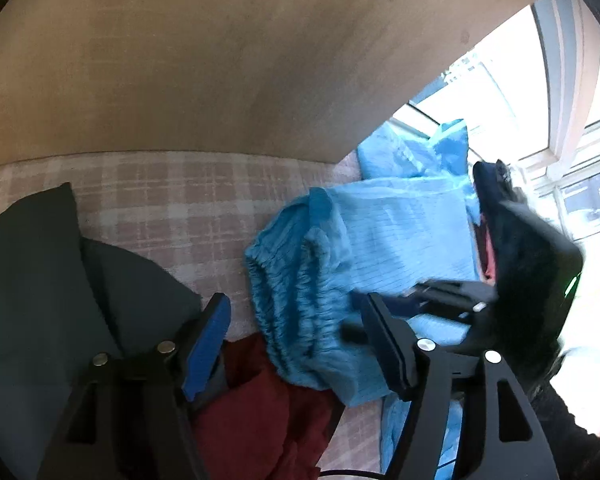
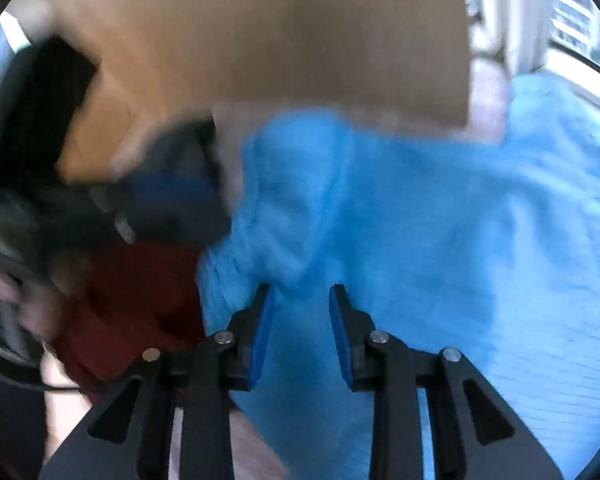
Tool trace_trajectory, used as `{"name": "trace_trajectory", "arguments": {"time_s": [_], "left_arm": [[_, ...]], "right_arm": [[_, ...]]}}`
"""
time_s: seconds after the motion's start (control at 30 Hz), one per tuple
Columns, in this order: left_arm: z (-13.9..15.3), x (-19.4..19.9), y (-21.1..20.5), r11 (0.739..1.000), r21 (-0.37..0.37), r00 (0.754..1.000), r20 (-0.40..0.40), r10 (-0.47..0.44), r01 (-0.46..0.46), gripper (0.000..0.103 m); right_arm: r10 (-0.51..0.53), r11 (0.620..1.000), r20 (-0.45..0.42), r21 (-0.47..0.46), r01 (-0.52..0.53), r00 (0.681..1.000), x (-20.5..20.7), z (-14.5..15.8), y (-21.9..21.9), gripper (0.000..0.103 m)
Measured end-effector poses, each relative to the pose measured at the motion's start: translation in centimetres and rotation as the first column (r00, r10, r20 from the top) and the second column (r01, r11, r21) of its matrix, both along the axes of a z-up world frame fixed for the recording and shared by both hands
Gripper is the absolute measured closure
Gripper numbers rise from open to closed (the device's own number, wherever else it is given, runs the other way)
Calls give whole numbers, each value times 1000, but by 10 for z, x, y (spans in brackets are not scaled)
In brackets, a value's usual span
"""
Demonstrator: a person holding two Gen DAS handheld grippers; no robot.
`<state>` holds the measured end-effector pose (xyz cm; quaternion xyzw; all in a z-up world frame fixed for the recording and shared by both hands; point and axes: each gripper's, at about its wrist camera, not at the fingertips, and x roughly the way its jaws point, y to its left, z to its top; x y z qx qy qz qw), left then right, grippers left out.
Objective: Fold clothes
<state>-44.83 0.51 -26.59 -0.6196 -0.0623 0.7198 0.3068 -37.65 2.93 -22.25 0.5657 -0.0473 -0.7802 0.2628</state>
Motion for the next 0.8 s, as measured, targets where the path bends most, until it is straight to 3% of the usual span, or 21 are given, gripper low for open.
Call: {"name": "trace_trajectory", "arguments": {"time_s": [0.1, 0.3, 0.37, 0.4, 0.43, 0.5, 0.57, 0.63, 0.8], "left_arm": [[-9, 1, 14, 996, -79, 1000, 6, -29, 29, 32], [-21, 8, 43, 984, -156, 996, -6, -84, 82, 34], [-20, 10, 50, 980, -176, 995, -36, -97, 89, 44], [-20, 11, 51, 982, -163, 995, -27, -96, 90, 75], [-20, 11, 51, 986, -142, 996, -9, -93, 91, 92], [-16, 11, 53, 990, -110, 996, 5, -89, 89, 92], [-5, 14, 57, 991, -100, 996, -16, -85, 83, 92], [12, 18, 67, 994, -59, 995, -29, -93, 91, 92], [68, 38, 135, 977, -47, 972, -96, -213, 209, 92]], "right_arm": [[-25, 997, 6, -72, 25, 1000, 4, 11, 12, 76], [-75, 995, -46, -72, 71, 996, 24, 37, 43, 76], [-139, 988, -71, -80, 133, 988, 36, 48, 73, 76], [-178, 981, -72, -91, 171, 981, 40, 52, 91, 76], [-218, 973, -77, -90, 211, 973, 47, 57, 111, 76], [-300, 954, -105, -44, 297, 948, 69, 68, 157, 75], [-349, 934, -125, 29, 355, 929, 87, 71, 193, 61], [-397, 912, -111, 69, 405, 911, 104, 67, 228, 61], [-471, 882, -64, -17, 471, 880, 135, 62, 276, 61]]}}
